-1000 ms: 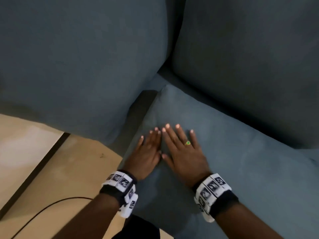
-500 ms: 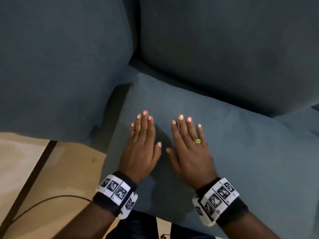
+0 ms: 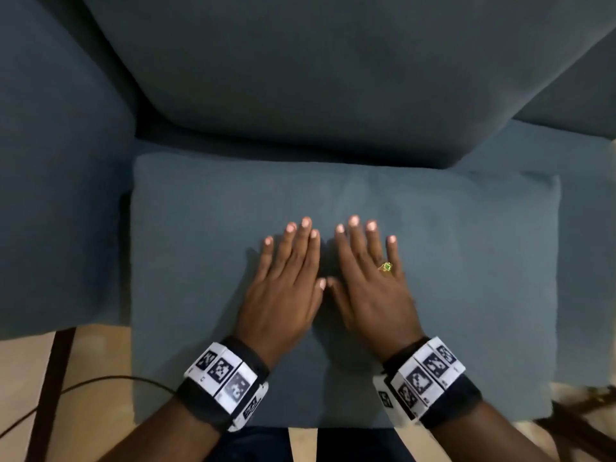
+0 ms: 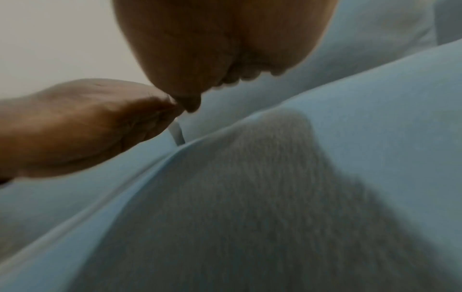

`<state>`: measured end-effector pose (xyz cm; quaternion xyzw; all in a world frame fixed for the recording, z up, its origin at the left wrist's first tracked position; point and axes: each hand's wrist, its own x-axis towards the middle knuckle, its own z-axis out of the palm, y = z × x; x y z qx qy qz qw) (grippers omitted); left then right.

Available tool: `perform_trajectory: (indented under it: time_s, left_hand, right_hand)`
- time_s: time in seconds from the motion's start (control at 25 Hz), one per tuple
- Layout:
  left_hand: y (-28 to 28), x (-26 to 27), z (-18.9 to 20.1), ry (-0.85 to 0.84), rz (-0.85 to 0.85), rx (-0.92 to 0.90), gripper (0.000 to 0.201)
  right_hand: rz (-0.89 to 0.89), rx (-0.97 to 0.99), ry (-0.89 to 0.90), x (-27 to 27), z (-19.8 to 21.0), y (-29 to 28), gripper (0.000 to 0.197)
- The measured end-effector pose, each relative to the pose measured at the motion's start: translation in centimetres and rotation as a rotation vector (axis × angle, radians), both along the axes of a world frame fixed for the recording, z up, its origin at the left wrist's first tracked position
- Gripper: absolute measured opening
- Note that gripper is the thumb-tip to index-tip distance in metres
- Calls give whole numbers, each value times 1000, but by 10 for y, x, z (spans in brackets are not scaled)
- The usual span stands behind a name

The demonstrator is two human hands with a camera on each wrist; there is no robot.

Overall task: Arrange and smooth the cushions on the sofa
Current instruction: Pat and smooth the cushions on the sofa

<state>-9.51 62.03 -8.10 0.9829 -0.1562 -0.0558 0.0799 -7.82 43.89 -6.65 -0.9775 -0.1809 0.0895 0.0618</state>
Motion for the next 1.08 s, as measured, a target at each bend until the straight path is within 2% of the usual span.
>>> perform_trajectory:
  time_s: [0.08, 0.16, 0.2, 0.32, 0.36, 0.48, 0.6, 0.72, 0.76, 0.88, 1.0, 1.08]
  left_hand:
    - [-22, 8, 2, 34, -27, 25, 66]
    - [-40, 9, 1, 84, -84, 71, 70]
    - [-51, 16, 1, 91, -95, 65, 70]
    - [-79, 26, 15, 26, -94, 16, 66]
    - [-91, 25, 14, 38, -120, 22, 65]
    - [-129, 27, 11, 127, -191, 61, 68]
    - [-167, 41, 13, 118, -220, 12, 65]
    - [-198, 44, 11, 136, -285, 79, 70]
    - [-210, 44, 12, 147, -285, 63, 69]
    - [-250, 50, 13, 129, -333, 17, 66]
    - [-277, 49, 4, 173, -373, 90, 73]
    - [-298, 52, 3, 178, -371, 51, 71]
  right_hand:
    - [-85, -35, 20, 3, 2, -16, 68]
    - [-59, -68, 118, -6, -4, -37, 70]
    - [-59, -38, 105, -4, -5, -50, 70]
    - [-238, 13, -25, 7, 6, -77, 68]
    - [-269, 5, 9, 5, 5, -91, 68]
    - [-216, -5, 155, -1, -5, -130, 74]
    - [-367, 45, 56, 10, -6, -169, 70]
    - [-325, -11, 144, 11, -8, -200, 72]
    - [-326, 28, 151, 9, -10, -211, 73]
    - [-509, 132, 16, 16, -9, -248, 71]
    - [-474, 95, 176, 11, -21, -277, 76]
    - [-528, 206, 137, 12, -25, -300, 73]
